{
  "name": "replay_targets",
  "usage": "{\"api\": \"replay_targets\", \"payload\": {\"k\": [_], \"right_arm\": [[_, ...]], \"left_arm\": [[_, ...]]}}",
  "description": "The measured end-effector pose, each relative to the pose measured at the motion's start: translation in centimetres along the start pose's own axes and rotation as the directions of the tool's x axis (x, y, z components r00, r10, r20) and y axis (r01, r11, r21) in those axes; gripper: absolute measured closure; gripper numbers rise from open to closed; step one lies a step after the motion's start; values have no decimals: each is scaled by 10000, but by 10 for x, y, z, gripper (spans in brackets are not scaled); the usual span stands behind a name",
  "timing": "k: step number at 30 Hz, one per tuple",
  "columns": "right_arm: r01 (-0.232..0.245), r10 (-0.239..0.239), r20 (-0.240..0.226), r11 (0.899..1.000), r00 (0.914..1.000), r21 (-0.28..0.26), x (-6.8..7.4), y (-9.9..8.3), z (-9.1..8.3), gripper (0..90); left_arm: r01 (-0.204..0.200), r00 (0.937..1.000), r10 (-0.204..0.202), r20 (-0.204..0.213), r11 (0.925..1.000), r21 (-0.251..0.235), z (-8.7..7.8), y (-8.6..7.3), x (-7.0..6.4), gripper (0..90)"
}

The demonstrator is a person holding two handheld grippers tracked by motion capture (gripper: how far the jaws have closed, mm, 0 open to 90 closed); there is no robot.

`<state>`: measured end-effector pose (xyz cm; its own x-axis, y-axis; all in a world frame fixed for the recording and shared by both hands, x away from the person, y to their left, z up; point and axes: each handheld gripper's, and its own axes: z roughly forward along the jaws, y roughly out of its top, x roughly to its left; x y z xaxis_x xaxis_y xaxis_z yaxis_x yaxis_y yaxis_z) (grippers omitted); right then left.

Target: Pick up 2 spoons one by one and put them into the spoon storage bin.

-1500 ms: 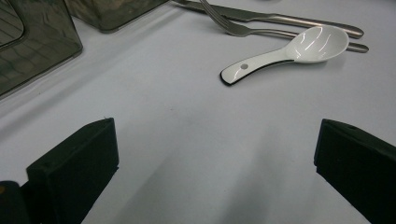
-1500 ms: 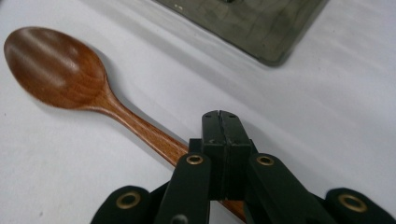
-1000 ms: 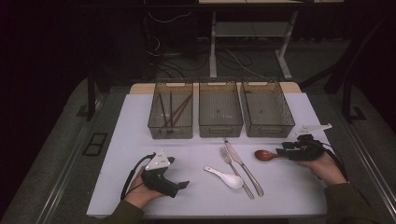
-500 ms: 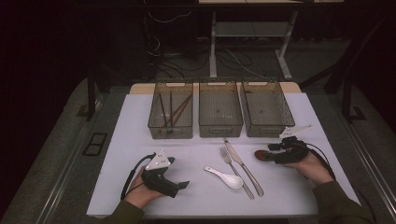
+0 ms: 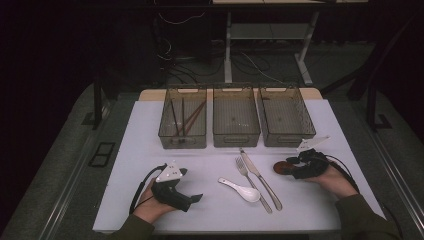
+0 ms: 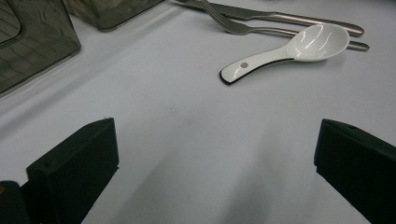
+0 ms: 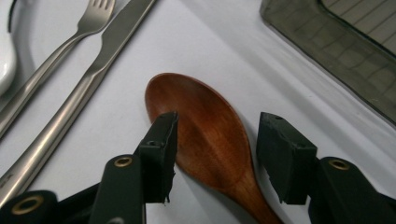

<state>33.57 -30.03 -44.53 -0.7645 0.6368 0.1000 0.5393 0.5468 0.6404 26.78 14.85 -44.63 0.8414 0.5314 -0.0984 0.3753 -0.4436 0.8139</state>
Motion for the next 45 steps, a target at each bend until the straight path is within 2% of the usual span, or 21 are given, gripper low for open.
{"api": "replay_targets", "payload": {"k": [4,8,22,29,37,45], "right_arm": [[230,-227,-166,9996,9996,187,3,-1,-1,529],[562,-558,-103,9977,9984,372,4,0,-3,580],[881,-858,-395,9942,9955,621,7,0,-8,806],[784,-763,-355,9950,9964,619,6,1,-9,812],[393,-390,-230,9991,9990,133,4,4,-17,812],[181,-186,-127,9991,9997,-380,7,15,-22,813]], "left_arm": [[-3,10000,3,2,10000,-1,0,0,0,0],[-9,10000,9,2,10000,-4,0,0,0,0],[-15,10000,15,2,10000,-19,0,0,0,0],[32,10000,-32,3,10000,-48,-1,0,0,0],[42,10000,-42,18,9999,-106,-1,0,1,0],[35,10000,-35,8,9999,-96,-1,0,0,0]]}}
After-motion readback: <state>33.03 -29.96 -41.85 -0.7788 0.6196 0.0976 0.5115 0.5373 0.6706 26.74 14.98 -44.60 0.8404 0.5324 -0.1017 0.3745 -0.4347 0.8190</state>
